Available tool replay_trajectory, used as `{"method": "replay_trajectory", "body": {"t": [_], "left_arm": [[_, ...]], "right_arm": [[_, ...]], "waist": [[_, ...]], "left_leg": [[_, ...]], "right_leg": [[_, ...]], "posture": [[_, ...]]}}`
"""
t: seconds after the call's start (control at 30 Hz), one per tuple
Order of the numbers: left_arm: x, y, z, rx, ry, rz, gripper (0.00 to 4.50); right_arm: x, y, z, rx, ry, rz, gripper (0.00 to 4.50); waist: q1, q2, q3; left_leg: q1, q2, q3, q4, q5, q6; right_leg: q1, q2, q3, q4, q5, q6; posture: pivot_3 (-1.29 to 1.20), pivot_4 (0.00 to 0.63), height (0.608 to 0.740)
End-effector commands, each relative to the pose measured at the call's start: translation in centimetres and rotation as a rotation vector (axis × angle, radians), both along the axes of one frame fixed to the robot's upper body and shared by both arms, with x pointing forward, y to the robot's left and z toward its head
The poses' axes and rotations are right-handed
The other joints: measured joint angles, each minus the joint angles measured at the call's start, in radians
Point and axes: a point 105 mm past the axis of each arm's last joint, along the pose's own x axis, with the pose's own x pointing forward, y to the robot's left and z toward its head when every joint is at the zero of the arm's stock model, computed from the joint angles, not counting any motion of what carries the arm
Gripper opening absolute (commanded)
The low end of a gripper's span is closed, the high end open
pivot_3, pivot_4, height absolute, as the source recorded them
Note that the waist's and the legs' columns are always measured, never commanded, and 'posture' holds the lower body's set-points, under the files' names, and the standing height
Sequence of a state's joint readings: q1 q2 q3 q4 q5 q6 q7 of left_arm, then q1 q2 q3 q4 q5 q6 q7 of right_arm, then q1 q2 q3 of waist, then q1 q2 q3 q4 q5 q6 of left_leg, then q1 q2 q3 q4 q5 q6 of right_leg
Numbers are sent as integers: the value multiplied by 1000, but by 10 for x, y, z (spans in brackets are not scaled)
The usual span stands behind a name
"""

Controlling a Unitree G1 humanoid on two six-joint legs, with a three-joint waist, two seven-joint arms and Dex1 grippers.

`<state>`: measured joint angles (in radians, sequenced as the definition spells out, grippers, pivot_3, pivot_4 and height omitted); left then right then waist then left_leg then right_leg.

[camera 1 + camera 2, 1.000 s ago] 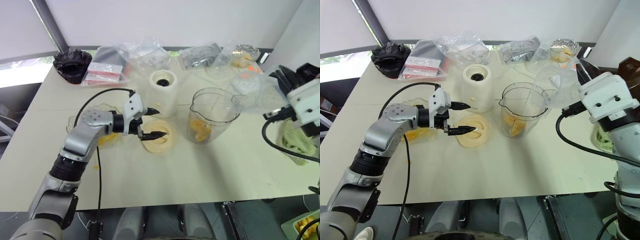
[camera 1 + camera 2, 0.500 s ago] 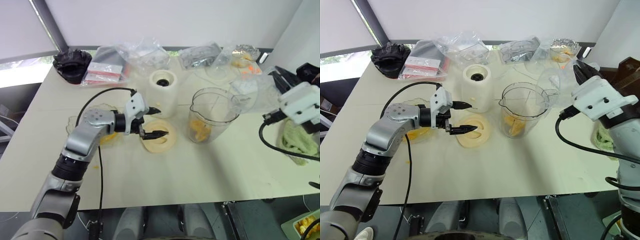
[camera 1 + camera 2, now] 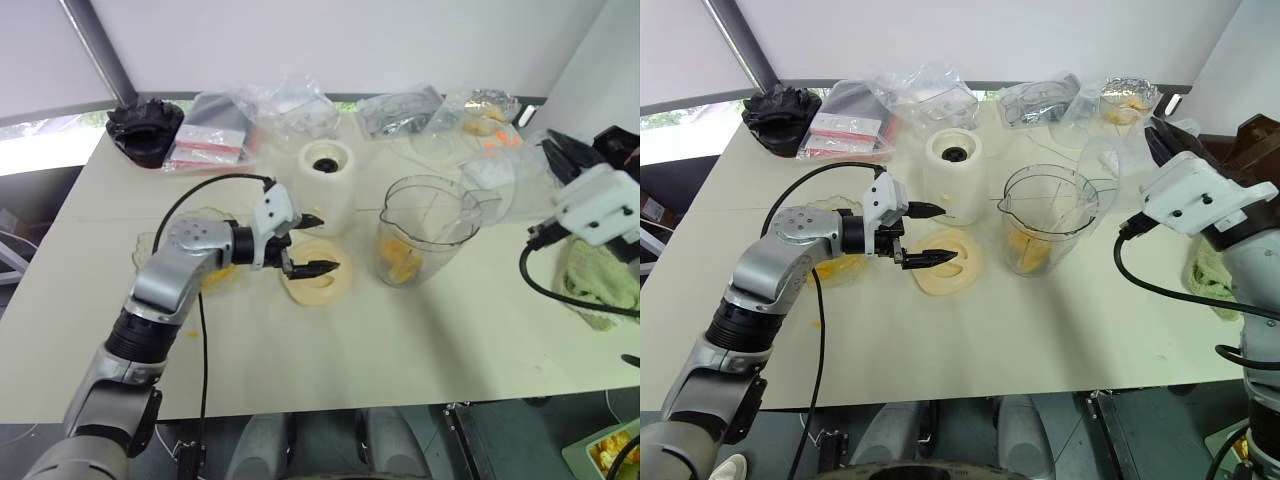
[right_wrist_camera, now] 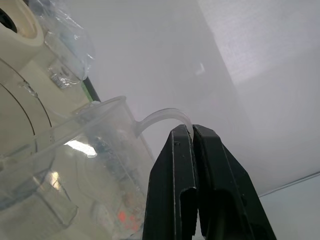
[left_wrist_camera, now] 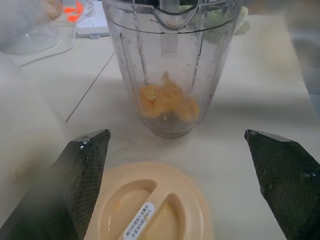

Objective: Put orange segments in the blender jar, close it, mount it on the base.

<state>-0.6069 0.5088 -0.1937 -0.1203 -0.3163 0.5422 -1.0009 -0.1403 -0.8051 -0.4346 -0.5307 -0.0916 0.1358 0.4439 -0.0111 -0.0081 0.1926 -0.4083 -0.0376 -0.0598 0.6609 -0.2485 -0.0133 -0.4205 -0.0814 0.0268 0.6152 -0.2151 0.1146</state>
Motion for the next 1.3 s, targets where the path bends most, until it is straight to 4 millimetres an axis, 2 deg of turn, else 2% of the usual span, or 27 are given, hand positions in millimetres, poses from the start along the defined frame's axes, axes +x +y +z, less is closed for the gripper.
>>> {"method": "replay_trajectory", "body": {"t": [0.03, 0.23, 0.47, 0.57, 0.7, 0.87, 1.13, 1.3], "left_arm": [[-3, -6, 16, -13, -53, -30, 4500], [-3, -6, 16, -12, -53, -33, 4500], [-3, -6, 17, -10, -53, -34, 4500], [-3, -5, 17, -8, -53, -31, 4500], [-3, -3, 17, -3, -50, -26, 4500], [-4, 2, 18, 8, -51, -16, 4500], [-5, 11, 18, 34, -47, 13, 4500], [-6, 18, 16, 40, -41, 37, 4500]], "right_arm": [[-5, -19, 13, 195, -56, -61, 44], [-4, -52, -1, 635, -40, -138, 44], [-2, -91, -11, 987, -107, -233, 44], [2, -113, -21, 1136, -144, -282, 44], [12, -134, -48, 1267, -152, -320, 44], [28, -150, -81, 1387, -172, -320, 44], [58, -161, -119, 1517, -193, -311, 44], [75, -163, -139, 1534, -174, -339, 44]], "waist": [[1, 0, 0], [1, 0, 0], [-1, 0, 0], [-1, 0, 0], [-2, 0, 0], [-6, 1, 0], [-10, 2, 0], [-18, 2, 0]], "left_leg": [[0, 0, 0, 0, 0, 0], [0, 0, -1, 0, 0, 0], [0, 0, -1, 0, 0, 0], [0, 0, -1, 0, 0, 0], [0, 0, 0, 0, 0, 0], [0, 0, 2, 0, 0, 0], [1, 0, 2, 0, 0, 0], [2, 0, 3, 0, 0, 0]], "right_leg": [[0, 0, 0, 0, 0, 0], [0, 0, 0, 1, 0, 0], [0, 0, 0, 2, 0, 0], [0, 0, 0, 2, 0, 0], [0, 0, 0, 2, 0, 0], [0, 0, 0, 3, 1, 1], [0, 1, 0, 4, 2, 3], [0, 1, 1, 4, 2, 3]], "posture": [[0, 150, 740], [0, 150, 740], [0, 150, 740], [0, 150, 740], [0, 150, 740], [0, 150, 740], [0, 150, 740], [0, 150, 740]]}}
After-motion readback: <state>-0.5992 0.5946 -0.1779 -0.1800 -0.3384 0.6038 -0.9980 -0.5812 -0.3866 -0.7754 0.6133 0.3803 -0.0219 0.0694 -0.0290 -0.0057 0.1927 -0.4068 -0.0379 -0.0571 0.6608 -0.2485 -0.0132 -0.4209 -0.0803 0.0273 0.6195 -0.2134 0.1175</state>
